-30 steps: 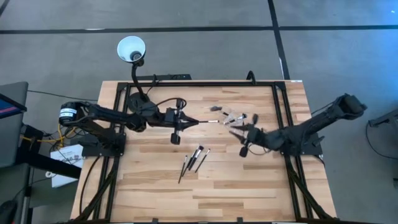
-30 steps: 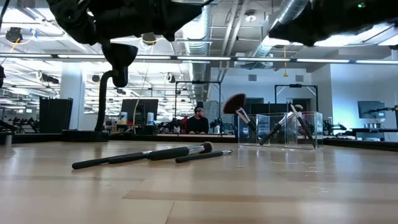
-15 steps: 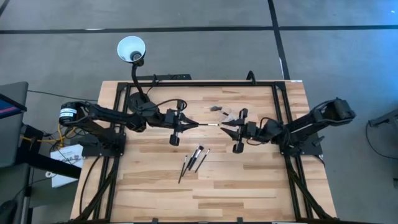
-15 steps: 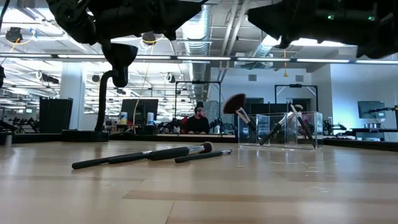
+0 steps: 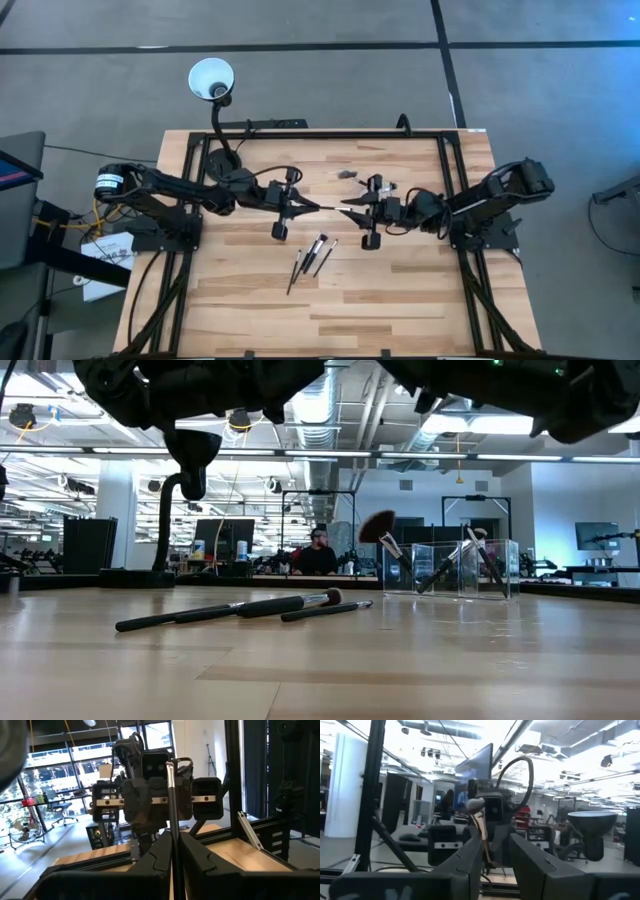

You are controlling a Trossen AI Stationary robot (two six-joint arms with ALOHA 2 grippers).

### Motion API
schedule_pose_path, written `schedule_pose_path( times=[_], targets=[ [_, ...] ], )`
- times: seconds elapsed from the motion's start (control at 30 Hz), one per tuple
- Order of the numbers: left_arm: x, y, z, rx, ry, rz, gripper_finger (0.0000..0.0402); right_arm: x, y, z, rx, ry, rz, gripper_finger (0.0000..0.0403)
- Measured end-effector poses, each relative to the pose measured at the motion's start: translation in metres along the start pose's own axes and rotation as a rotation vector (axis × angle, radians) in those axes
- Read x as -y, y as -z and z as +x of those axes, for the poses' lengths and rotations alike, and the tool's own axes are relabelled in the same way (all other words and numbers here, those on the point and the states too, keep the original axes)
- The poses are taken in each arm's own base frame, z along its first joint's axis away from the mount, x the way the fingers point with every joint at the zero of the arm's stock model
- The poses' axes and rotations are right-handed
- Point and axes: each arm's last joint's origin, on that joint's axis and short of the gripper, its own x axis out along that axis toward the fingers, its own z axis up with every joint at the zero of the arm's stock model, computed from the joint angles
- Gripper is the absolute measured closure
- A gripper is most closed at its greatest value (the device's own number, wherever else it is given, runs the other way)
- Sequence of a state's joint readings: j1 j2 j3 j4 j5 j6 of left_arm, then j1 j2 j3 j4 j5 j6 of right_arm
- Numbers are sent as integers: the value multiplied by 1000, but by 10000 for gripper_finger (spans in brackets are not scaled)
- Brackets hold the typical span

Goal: Sort items
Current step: Put the eyeshadow brush into the middle of the transparent organizer

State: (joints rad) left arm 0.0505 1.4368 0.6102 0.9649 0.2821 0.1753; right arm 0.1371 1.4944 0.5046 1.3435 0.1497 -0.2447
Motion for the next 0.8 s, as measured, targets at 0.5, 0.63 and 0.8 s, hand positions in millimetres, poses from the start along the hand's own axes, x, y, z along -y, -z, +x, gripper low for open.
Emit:
schedule_pose_path(
  times=[0.5, 0.63, 0.8],
  targets=[
    [0, 4, 0, -35, -22, -31, 380, 0, -2, 1, 22, -47, -27, 313],
    [0, 5, 0, -46, -20, -34, 380, 0, -3, 1, 26, -46, -26, 318],
    [0, 5, 0, -46, -20, -35, 379, 0, -3, 1, 23, -39, -26, 366]
  ],
)
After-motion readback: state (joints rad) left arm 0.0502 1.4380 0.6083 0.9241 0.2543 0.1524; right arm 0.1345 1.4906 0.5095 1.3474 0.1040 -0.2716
